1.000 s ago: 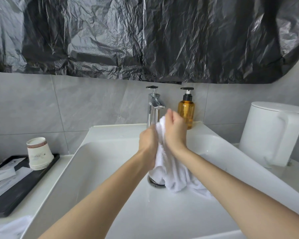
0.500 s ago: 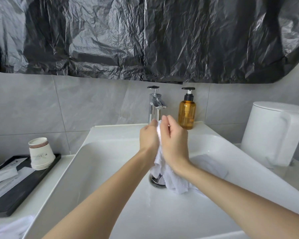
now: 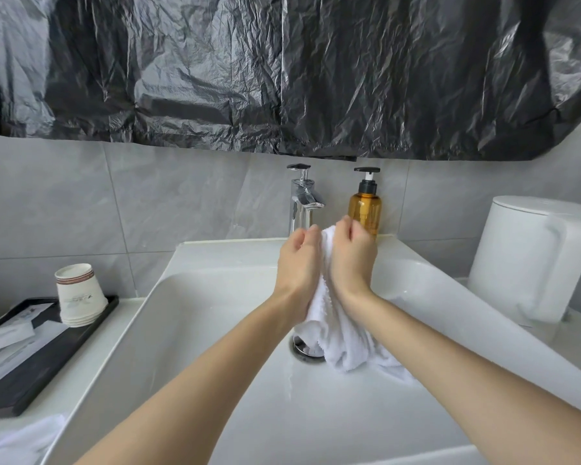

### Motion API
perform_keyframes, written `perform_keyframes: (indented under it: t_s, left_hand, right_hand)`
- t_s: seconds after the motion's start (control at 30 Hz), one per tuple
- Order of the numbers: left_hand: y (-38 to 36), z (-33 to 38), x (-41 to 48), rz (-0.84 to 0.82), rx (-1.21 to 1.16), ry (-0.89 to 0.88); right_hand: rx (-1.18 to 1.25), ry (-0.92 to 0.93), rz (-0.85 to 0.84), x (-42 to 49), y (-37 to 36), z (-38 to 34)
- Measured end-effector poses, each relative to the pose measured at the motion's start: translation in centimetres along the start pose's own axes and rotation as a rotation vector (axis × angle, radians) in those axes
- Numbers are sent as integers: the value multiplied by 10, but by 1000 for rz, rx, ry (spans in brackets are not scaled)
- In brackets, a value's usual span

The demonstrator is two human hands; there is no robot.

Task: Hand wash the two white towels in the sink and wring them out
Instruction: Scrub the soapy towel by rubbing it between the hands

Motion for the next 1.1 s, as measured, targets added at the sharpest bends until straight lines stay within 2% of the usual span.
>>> perform_keyframes:
  t_s: [0.13,0.17,0.27,0.3,0.4,0.43,0.57,0.7,0.73,0.87,1.0,1.03,1.1]
  left_hand:
    - [8,1,3,0,-14,27]
    - [6,1,1,-8,-42,36]
    - [-2,1,-2,-44,-56,43]
    - [-2,2,-1,-49,-45,41]
    - [7,5,7,2,36,16]
    - [9,2,7,14,22,39]
    - [-4,-3,-2,-47,-34,102]
    - [6,4,8,13,11,50]
    - [8,3,8,26,-8,46]
    - [4,-1,3,16,-92,98]
    - [11,-4,14,49,-32,113]
    - [11,-5,12,42,-68,126]
    - [4,-8,6,-4,-135,162]
  right_hand:
    - [23,263,-173,-33,1,-14]
    - [22,246,-148,-22,-2,-13]
    - [29,29,7,5,-1,-4]
    - [12,49,3,0,1,-2]
    - [15,288,-155,-36,2,-14]
    - [14,305,-182,-34,-1,-17]
    - [-24,47,-10,9,-1,-5]
    - [-6,265,-191,-33,1,-12]
    - [-5,264,-211,-31,-3,-14]
    - [-24,57,-58,1,-10,-2]
    - [-60,273,-272,-38,-4,-12]
    - [-63,266,-275,-32,-6,-14]
    - [-54,136,-151,-5,-9,-10]
Point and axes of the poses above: each hand's wrist, its own x-axis towards the middle knuckle, its own y-axis out of the back of the hand, z = x × y, the point moved 5 cm from there along x, towards the middle knuckle, and after that the axes turned 7 degrees about z, right-handed, at the moved point
